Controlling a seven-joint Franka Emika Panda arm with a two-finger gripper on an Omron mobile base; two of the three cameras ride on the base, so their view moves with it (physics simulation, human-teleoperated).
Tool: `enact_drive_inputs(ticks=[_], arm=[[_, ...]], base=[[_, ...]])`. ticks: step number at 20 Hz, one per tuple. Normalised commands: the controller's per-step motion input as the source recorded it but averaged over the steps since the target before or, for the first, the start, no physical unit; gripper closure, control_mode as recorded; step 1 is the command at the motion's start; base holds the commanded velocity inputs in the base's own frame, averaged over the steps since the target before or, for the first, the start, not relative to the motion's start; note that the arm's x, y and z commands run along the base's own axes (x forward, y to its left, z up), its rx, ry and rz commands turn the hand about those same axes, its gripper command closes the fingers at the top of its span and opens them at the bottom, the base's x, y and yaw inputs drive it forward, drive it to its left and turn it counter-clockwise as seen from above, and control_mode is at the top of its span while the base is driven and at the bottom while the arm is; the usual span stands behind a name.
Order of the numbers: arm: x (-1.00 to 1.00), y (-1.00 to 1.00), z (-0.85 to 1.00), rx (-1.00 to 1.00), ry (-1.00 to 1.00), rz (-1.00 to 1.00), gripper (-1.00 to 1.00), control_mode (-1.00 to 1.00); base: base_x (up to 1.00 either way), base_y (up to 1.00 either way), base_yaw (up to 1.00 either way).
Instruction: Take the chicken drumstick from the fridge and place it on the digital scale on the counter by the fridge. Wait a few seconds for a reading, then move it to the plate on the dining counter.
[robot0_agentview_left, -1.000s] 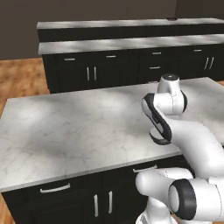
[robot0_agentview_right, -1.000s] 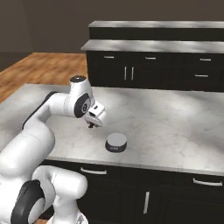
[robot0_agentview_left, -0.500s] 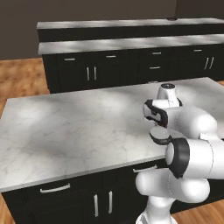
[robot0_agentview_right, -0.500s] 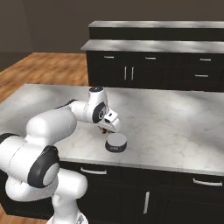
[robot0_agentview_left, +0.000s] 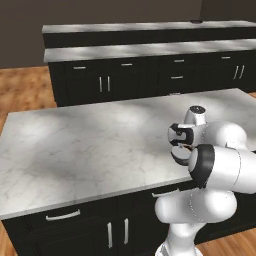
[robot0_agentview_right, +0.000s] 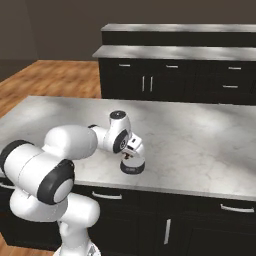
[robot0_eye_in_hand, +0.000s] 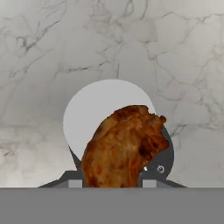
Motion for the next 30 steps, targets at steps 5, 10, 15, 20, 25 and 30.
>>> enact_drive_inputs(ticks=[5,10,15,20,25,30], arm=[[0.00,-0.07,-0.26,-0.02,-0.19,0.00,1.00,-1.00],[0.00,0.00,-0.21,-0.03,-0.13,0.00,1.00,-1.00],[0.05,0.00,-0.08,0.00,0.00,0.00,-1.00,-1.00],[0.05,0.00,0.00,0.00,0.00,0.00,-1.00,-1.00],[0.11,0.00,0.00,0.00,0.00,0.00,-1.00,-1.00],[0.09,0.00,0.15,0.00,-0.03,0.00,-1.00,-1.00]], base=[[0.00,0.00,0.00],[0.00,0.00,0.00],[0.00,0.00,0.00],[0.00,0.00,0.00],[0.00,0.00,0.00],[0.00,0.00,0.00]])
